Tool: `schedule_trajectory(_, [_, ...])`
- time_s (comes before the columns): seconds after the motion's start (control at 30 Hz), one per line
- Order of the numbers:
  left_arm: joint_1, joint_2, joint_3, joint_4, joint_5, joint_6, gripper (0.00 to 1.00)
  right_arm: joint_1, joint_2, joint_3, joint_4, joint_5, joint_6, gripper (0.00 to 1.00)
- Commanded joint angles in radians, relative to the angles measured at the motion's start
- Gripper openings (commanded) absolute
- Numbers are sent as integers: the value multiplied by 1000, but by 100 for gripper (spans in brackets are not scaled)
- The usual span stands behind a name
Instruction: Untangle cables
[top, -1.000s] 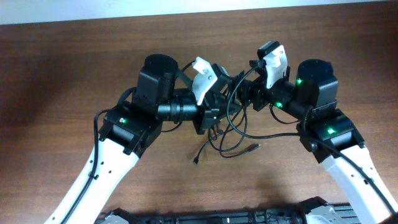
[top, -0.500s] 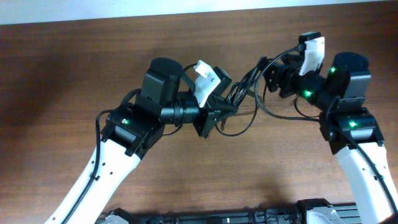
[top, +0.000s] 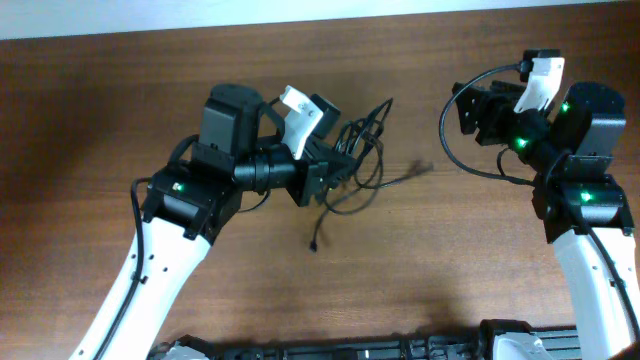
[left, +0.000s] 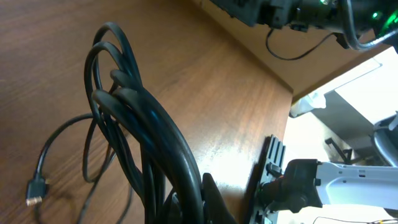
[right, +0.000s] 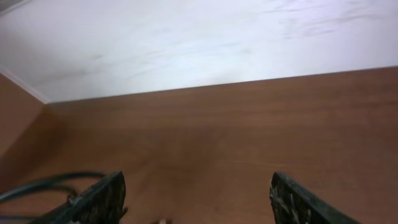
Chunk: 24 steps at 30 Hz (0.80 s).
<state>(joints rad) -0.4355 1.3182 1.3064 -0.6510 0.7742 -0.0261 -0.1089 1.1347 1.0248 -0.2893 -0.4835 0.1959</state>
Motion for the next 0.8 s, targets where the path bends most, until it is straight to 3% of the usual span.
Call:
schedule_trajectory(0.0, [27, -23, 3, 14, 33, 5, 0, -5, -2, 11, -2, -234, -137, 72])
schedule_trajectory(0.13, [33, -23, 3, 26, 56, 5, 0, -5, -2, 11, -17, -430, -282, 73])
schedule_trajectory(0.33, [32, -23, 3, 163, 250, -5, 0, -3, -2, 11, -29, -567, -408, 77])
schedule_trajectory(0.77, [17, -23, 3, 210, 285, -86, 0, -3, 0, 11, 68, -619, -424, 77])
